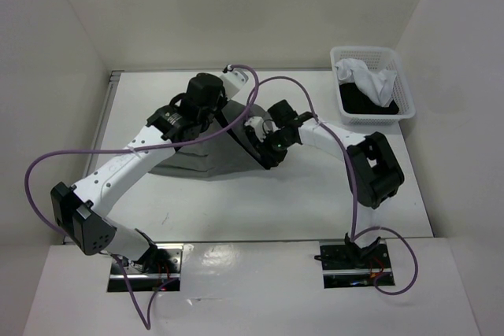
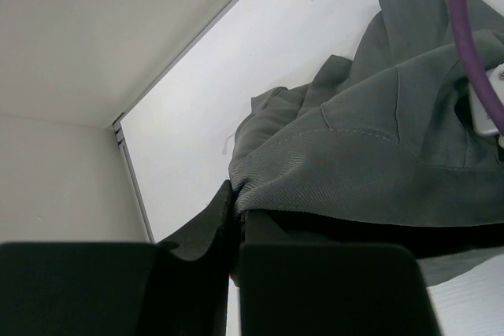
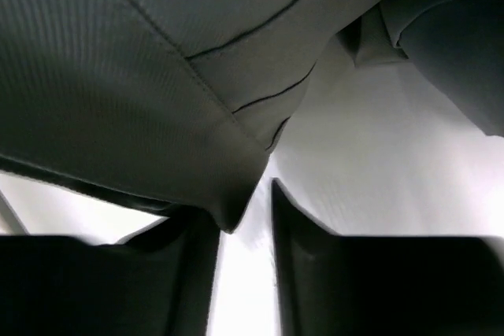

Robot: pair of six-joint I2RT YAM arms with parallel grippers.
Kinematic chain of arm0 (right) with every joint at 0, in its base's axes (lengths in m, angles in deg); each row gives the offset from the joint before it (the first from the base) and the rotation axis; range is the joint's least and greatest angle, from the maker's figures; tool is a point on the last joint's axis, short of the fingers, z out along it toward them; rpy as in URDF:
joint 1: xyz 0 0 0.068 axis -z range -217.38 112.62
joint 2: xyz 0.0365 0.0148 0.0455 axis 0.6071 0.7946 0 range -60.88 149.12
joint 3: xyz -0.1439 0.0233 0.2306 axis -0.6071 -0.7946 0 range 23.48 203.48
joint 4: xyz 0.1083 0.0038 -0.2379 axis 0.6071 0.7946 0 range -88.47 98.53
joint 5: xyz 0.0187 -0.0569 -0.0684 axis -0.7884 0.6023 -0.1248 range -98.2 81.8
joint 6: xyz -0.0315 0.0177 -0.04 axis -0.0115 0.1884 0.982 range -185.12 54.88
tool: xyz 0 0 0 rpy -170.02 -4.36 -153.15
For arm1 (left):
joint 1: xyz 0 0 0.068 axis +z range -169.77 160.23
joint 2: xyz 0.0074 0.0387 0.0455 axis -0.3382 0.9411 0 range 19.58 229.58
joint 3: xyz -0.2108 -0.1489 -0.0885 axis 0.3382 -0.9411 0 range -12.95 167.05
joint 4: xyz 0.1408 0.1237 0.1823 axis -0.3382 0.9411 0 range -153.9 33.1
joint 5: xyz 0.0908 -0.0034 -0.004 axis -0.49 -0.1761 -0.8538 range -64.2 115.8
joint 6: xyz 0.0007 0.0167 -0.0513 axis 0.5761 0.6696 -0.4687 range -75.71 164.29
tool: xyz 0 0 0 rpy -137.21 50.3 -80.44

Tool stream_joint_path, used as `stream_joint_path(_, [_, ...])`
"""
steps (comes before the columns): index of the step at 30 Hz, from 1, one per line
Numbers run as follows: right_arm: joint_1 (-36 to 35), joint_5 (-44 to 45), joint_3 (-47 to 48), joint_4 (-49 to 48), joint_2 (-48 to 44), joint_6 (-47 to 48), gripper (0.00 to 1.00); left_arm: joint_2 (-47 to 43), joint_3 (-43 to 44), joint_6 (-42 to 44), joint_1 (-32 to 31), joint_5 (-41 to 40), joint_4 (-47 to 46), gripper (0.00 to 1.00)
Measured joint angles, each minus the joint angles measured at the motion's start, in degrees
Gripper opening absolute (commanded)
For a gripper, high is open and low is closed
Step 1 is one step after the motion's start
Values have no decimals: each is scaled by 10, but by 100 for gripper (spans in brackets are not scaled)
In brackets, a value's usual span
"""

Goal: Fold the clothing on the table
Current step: Flatten the skirt out

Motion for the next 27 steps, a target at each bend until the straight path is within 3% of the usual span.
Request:
stream_joint_path(1, [0, 2, 2, 0, 2, -2, 10, 0, 0, 0, 0, 0, 0, 0])
stream_joint_path(3, [0, 8, 7, -3, 5, -9, 0, -1, 0, 0, 0, 1, 0, 0])
stream_joint_path(12, [0, 53, 25, -4, -45, -41, 0, -39, -5, 5, 4, -10, 11, 2])
stream_joint_path(21, [0, 135, 162, -7, -187, -79, 0, -106, -24, 28, 19, -51, 16, 2])
stream_joint_path(27, [0, 220, 217, -10, -230, -89, 0, -130, -20, 58, 29, -83, 14, 2])
